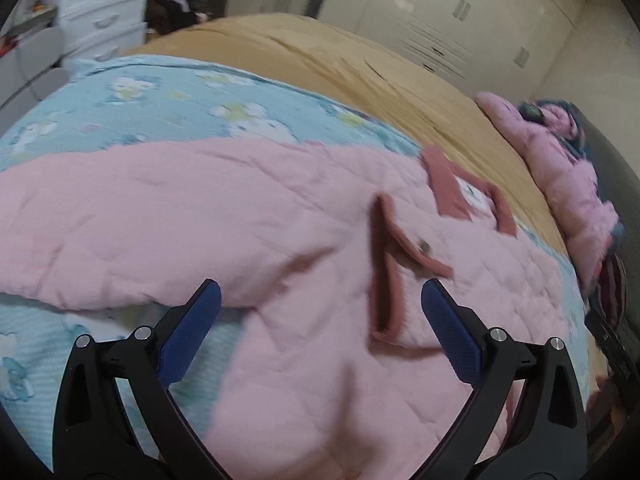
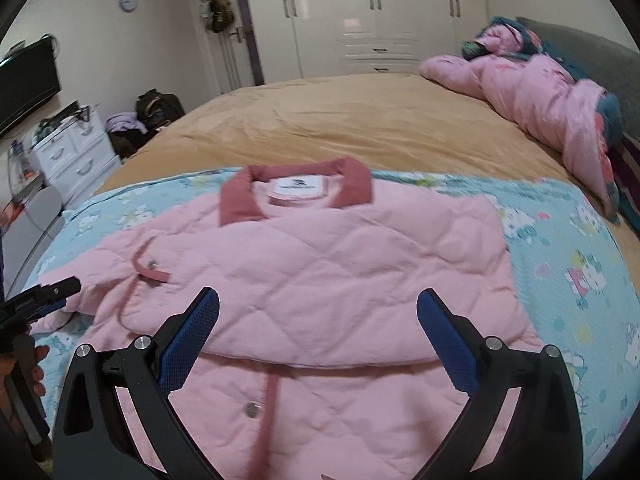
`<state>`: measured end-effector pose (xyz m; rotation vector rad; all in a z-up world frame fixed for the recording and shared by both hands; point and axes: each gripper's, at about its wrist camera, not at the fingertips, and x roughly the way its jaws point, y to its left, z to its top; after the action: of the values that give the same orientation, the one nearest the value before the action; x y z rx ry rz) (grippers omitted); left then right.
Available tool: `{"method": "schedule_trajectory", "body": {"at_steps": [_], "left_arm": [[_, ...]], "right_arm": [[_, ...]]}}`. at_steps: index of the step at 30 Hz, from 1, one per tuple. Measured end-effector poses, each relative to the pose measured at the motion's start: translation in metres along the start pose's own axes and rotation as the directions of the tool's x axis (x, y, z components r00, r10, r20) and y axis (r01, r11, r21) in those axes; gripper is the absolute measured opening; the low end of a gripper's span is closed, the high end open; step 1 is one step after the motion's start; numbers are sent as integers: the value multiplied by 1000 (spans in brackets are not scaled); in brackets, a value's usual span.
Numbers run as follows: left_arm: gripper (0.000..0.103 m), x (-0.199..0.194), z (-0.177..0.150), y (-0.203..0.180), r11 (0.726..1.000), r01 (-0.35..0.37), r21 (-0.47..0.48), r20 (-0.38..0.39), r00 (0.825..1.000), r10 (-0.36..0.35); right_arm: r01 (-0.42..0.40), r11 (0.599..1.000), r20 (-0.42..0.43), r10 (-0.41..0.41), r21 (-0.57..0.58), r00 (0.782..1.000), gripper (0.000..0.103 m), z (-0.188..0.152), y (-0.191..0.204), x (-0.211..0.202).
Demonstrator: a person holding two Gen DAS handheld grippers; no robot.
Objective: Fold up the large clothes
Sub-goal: 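Move the left gripper to the other sleeve cuff and grasp it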
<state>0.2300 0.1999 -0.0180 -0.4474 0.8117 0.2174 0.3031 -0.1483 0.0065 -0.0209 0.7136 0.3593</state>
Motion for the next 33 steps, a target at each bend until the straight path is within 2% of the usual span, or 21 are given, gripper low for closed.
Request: {"method": "schedule_trajectory", "body": {"at_steps": [3,15,20,33], "left_arm": [[94,-9,6,13,999,-41,-22,32,999,42],[94,-31,22,69,981,-112,-160,66,990,124],[94,-38,25,89,965,-148,-216,76,983,167],[94,-47,26,139,912,-211,-351,67,966,249]], "right_arm": [[-24,999,8,24,-32,1000,99,6,21,-1],[-154,979,11,157,-131,988,99,22,108,3],[-209,959,-5,212,-192,977,99,26,150,5],[-310,915,-43,310,-259,950,99,23,220,12]]}}
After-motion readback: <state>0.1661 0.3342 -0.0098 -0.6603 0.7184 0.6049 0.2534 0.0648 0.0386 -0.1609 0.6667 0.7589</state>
